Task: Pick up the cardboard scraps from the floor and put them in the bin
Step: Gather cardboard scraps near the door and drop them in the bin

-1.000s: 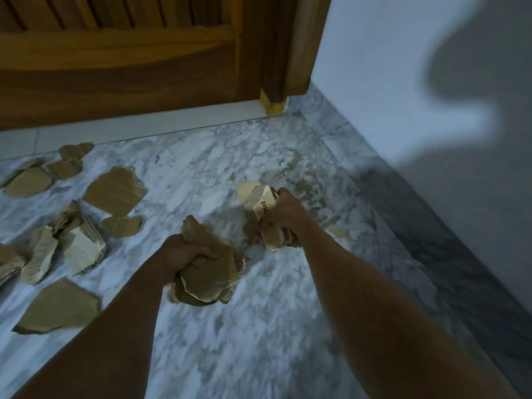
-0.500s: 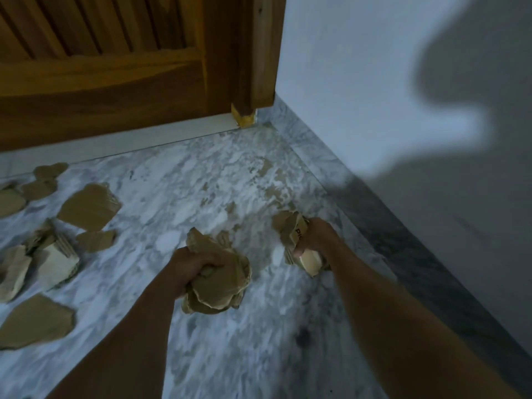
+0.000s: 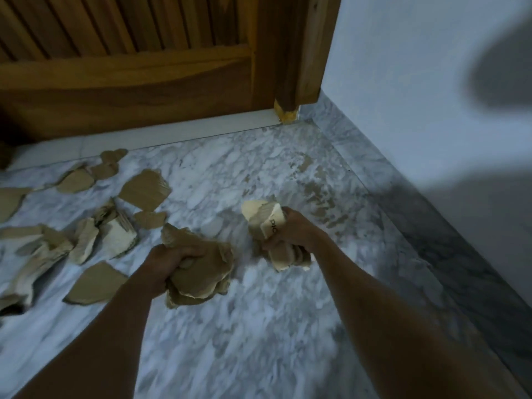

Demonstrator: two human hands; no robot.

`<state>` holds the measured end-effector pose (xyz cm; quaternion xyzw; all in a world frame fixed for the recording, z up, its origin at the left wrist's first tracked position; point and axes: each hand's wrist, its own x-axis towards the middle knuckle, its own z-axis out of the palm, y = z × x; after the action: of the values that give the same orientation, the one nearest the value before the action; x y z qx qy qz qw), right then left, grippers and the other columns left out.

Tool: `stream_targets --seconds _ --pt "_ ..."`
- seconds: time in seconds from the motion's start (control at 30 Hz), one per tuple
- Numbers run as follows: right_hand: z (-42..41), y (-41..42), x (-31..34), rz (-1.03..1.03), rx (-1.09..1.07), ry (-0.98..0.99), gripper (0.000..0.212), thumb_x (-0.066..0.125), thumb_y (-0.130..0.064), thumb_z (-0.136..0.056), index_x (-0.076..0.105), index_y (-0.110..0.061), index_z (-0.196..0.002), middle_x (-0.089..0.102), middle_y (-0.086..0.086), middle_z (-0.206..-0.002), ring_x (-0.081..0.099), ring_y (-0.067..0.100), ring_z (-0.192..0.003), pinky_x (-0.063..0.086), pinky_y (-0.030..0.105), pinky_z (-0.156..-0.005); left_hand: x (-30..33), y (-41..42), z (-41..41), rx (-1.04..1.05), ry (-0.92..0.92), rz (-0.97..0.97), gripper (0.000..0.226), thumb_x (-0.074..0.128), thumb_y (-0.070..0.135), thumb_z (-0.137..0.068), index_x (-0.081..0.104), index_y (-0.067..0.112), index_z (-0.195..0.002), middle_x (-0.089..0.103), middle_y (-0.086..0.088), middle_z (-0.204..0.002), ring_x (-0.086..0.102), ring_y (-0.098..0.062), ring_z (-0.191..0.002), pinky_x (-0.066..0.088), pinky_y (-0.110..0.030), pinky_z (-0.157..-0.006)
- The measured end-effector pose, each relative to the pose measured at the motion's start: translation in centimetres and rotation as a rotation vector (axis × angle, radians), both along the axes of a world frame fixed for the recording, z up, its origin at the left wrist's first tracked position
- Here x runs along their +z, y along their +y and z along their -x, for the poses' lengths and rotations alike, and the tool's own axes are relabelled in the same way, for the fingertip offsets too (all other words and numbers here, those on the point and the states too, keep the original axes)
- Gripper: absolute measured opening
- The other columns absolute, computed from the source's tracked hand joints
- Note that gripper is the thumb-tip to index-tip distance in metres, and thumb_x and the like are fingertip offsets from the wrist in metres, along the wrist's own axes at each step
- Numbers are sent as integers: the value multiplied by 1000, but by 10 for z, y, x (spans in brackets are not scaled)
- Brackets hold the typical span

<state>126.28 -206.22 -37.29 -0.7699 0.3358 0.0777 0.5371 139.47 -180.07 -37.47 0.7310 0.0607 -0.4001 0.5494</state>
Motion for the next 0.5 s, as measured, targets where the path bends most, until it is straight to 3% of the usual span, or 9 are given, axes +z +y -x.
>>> stream_targets --seconds 0.07,0.13,0.23,0.27,0.37,0.43,0.5 --pt "-24 19 -8 48 51 105 88 96 -15 -53 52 -13 -129 64 5 -121 61 28 -110 55 41 -88 6 28 -12 66 -32 -42 55 91 17 -61 69 -2 -109 73 -22 -105 72 -40 -90 58 -51 -82" --pt "-35 31 -15 173 51 231 91 94 -23 -58 45 -12 -133 59 9 -125 58 32 -116 52 39 -83 12 55 -16 125 -56 -83 43 86 12 -69 68 -7 -103 72 -25 -102 70 -39 -85 57 -47 -77" --pt "-39 36 -13 231 -7 274 77 94 -23 -56 57 -8 -122 66 10 -114 64 30 -104 55 36 -79 12 92 -21 227 -55 -126 30 85 10 -72 69 -4 -93 71 -25 -95 70 -37 -79 57 -42 -69" --pt "-40 37 -13 230 -33 270 72 95 -22 -52 62 -8 -115 69 9 -107 65 28 -97 58 37 -79 5 103 -27 254 -41 -124 42 90 15 -66 69 -4 -97 71 -25 -98 70 -38 -80 58 -42 -68" --pt "-43 39 -14 245 -74 293 69 95 -22 -46 65 -8 -107 70 9 -102 67 28 -93 60 40 -79 -57 135 -63 279 -28 -165 112 102 38 -27 59 0 -123 65 -24 -119 71 -42 -94 62 -51 -68" --pt "-45 44 -15 292 -66 320 69 94 -23 -47 64 -8 -107 69 8 -102 66 30 -98 58 37 -79 -92 147 -86 320 -14 -194 132 103 40 -15 52 4 -131 59 -22 -126 71 -42 -96 62 -54 -67" --pt "-48 52 -13 365 -74 329 65 93 -22 -52 60 -11 -107 63 5 -99 64 30 -104 54 34 -80 -59 135 -75 338 29 -192 137 103 34 -19 42 1 -137 56 -22 -128 70 -43 -98 62 -54 -68"
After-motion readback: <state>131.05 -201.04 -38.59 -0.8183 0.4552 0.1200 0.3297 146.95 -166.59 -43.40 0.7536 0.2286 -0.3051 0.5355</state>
